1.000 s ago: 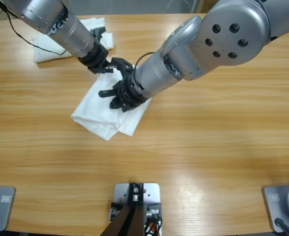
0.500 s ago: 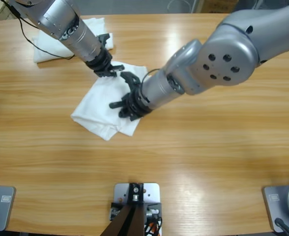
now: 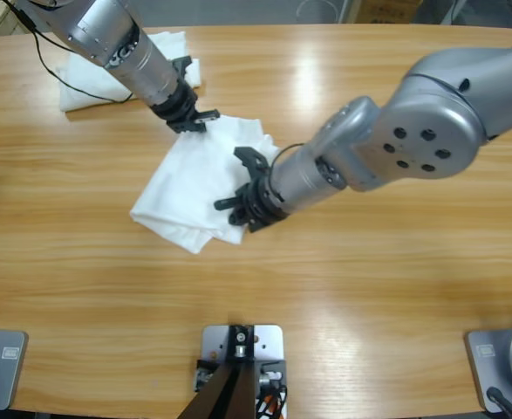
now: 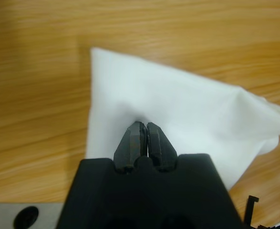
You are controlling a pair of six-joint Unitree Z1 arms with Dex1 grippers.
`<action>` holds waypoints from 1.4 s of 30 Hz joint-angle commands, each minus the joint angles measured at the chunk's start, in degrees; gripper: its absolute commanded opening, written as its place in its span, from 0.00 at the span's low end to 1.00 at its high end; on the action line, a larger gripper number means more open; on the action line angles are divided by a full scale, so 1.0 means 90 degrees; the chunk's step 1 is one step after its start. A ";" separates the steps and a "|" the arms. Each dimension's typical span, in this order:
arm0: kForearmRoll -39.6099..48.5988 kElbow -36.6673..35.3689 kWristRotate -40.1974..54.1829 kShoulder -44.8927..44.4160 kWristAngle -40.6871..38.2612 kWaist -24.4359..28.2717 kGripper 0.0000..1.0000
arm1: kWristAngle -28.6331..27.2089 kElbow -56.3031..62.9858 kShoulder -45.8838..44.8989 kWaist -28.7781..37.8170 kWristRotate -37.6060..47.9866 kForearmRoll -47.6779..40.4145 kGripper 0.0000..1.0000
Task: Fold clothes
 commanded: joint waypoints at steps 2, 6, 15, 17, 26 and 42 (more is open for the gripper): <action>-0.0171 0.0171 -0.0053 0.0289 -0.0114 0.0153 0.00 | -0.0286 0.0747 0.0143 0.0083 0.0154 0.0105 0.00; -0.0161 0.0597 0.0047 -0.0896 0.0028 0.0614 0.00 | -0.0333 0.0728 -0.0032 0.0083 0.0145 0.0123 0.00; -0.0599 0.3675 0.0234 -0.3648 0.0389 -0.0509 0.00 | -0.0761 -0.1028 -0.1548 0.0058 -0.0547 0.2548 0.00; -0.0694 0.3929 0.0189 -0.3681 0.0567 -0.1284 0.00 | -0.0665 -0.1559 -0.1401 -0.0159 -0.0814 0.2927 0.00; -0.1311 0.3634 -0.0449 -0.2537 0.0841 -0.2249 0.00 | 0.0062 -0.3153 0.0362 -0.1276 -0.1242 0.3201 0.00; -0.2075 0.4472 -0.0877 -0.1908 0.0733 -0.2271 0.00 | 0.0046 -0.3762 0.1561 -0.2083 -0.1642 0.3328 0.00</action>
